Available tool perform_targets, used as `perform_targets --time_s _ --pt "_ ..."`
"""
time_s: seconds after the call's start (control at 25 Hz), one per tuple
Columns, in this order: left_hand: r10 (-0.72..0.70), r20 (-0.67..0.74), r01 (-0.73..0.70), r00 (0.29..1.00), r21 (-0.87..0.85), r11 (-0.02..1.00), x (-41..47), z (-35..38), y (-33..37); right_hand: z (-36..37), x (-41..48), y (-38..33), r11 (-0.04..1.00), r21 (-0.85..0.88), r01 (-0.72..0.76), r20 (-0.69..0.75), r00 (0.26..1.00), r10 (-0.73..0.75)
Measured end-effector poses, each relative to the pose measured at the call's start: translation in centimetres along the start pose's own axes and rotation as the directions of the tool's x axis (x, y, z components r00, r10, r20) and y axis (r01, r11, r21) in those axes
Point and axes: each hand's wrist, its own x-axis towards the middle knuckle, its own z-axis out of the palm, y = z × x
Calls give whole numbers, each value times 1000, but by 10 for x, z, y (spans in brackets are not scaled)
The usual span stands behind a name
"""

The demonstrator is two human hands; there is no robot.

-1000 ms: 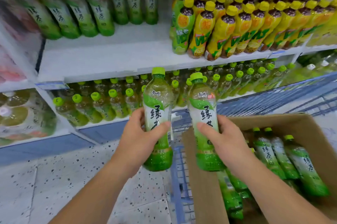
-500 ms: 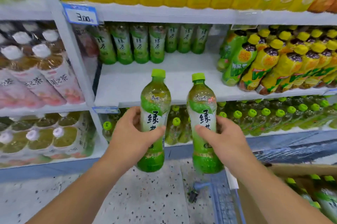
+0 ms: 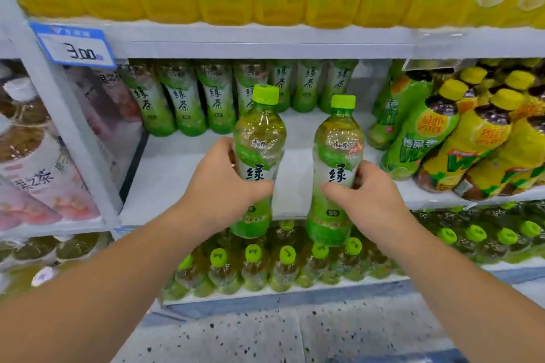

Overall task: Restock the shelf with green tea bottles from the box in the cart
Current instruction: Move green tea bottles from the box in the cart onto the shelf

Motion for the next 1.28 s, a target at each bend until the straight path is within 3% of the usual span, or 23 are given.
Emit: perform_targets --time_s 0.52,0.72,0.96,1.28 --pt "183 -104 -189 978 -56 980 92 62 -13 5 90 20 979 66 194 -89 978 -188" --pt "74 -119 -67 990 59 996 85 73 -45 5 80 40 986 -18 167 10 986 -166" --pt "81 -209 -72 974 52 996 110 88 -53 19 108 48 973 -77 216 -83 971 -223" --pt "169 -296 -99 940 239 966 158 104 -51 41 173 46 963 -57 263 -125 955 -268"
